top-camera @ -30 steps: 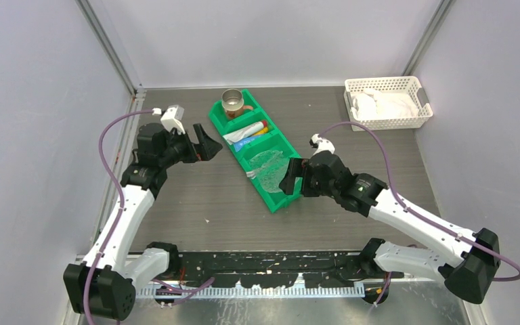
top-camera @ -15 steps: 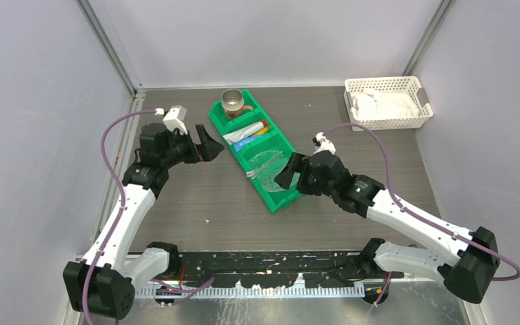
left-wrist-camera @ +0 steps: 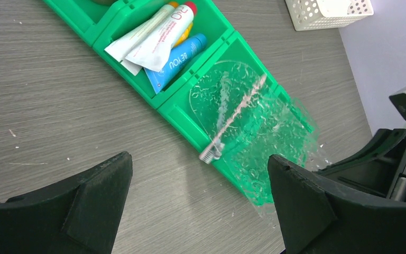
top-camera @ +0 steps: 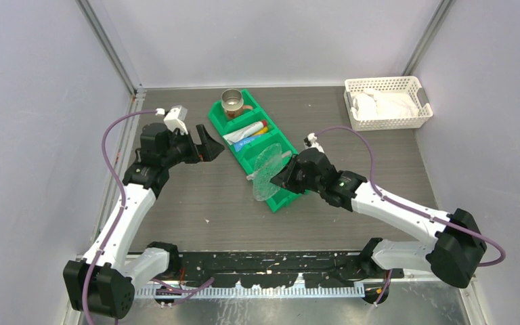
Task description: Prepare toiletry sets of a toothbrush and toothpaste on the tray
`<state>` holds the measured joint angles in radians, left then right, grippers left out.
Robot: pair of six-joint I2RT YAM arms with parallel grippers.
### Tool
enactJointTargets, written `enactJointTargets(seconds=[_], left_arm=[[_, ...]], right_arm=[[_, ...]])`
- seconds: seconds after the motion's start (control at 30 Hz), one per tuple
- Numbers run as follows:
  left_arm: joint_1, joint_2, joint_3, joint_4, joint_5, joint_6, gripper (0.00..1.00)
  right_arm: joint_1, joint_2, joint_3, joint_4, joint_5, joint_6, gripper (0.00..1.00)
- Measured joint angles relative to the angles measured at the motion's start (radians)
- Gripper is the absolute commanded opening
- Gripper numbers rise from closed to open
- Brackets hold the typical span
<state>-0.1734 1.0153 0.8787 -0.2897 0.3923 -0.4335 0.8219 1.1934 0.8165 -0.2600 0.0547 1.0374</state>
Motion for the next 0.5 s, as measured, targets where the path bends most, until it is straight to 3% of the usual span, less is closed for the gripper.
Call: enactJointTargets(seconds=[0.07,0.5], left_arm=[[-0.001,0.000,0.000,0.000,0.000,0.000,1.00],[-0.002,0.000,0.000,-0.001,0.000,-0.001,1.00]], right_arm=[[0.000,-0.008,0.006,0.004,0.006,0.034,0.01],[-0.003,-0.138,0.124,-0.240,0.072,-0.087,0.01]])
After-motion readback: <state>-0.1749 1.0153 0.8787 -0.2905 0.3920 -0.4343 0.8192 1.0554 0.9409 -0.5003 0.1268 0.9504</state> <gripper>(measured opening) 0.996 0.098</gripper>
